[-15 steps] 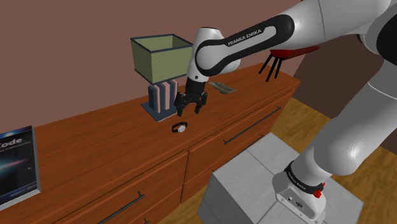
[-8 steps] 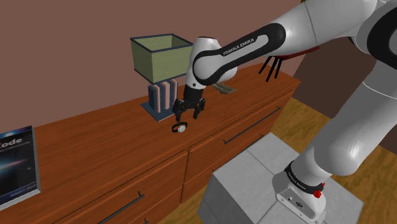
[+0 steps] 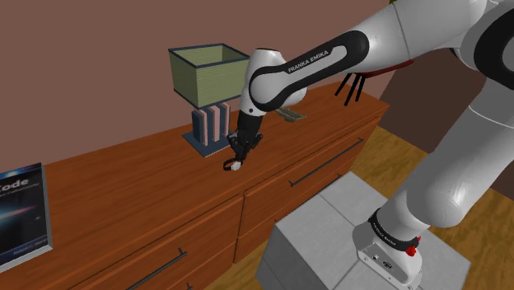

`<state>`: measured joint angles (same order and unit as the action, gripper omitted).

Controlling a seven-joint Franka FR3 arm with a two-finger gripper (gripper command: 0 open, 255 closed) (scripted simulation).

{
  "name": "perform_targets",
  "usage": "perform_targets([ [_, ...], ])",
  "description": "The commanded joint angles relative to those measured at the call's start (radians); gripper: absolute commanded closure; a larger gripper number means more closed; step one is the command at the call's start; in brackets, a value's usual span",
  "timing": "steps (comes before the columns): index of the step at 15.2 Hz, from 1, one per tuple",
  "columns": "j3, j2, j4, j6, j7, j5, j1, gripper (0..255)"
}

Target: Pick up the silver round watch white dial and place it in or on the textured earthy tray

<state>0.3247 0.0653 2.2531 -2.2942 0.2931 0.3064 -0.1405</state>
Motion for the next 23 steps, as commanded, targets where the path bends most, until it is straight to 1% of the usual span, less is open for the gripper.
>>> perform_targets([
  [1,0.002,0.003,0.0,0.0,-0.001,0.0,-0.002,255],
  [7,0.001,0.0,0.001,0.001,-0.002,0.0,-0.001,255],
  [23,-0.008,-0.115,-0.097,0.212,0.032,-0.001,0.009,255],
])
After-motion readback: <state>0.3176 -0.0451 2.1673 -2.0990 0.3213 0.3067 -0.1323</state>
